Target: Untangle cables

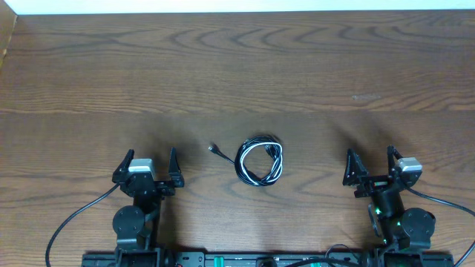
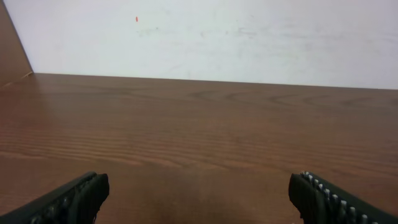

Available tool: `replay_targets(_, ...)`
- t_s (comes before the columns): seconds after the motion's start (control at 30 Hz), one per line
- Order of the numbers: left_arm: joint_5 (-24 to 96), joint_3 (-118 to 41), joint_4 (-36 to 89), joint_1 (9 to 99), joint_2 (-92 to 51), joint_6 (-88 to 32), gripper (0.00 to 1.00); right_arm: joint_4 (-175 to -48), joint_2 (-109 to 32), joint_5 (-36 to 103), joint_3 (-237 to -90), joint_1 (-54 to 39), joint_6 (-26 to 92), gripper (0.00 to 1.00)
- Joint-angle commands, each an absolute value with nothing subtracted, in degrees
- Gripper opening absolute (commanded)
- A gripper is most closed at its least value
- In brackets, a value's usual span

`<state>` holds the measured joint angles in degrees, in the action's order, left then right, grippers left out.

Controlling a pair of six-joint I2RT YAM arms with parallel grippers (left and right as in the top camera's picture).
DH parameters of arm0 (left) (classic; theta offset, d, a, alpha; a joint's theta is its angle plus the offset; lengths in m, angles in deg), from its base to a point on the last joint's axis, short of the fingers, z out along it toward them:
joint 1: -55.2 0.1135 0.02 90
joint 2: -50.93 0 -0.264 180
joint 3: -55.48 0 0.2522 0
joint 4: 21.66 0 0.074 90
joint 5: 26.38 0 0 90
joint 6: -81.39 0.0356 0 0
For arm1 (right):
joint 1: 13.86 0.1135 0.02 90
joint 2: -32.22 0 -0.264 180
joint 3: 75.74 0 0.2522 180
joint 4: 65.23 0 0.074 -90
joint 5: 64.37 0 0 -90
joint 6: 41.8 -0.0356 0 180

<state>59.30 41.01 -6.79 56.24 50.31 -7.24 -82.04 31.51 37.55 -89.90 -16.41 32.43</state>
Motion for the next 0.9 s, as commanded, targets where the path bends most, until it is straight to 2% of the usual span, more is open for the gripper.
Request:
replay_targets(0.0,58.5,41.5,-4.1,56.5,50.7,-6.9,0.98,-82.3,31.8,37.6,-89.8,-16.0,32.0,0.99)
replay_targets(0.6,58.4,41.5,-4.2,56.5,50.7,-6.9,0.98,-82.2,31.8,37.5,-89.8,-16.0,32.0,0.99)
replay_targets(0.77,52.1,41.4,-5.0,56.5,50.7,-7.8,0.98,-79.6,31.8,40.4,-89.8,-16.0,25.1,0.99)
replay_targets(0.87,50.4,40.2,-4.9,56.5,50.6,-9.1,0.98,-77.5,31.7,44.4,-90.1,-16.0,24.8,0.99)
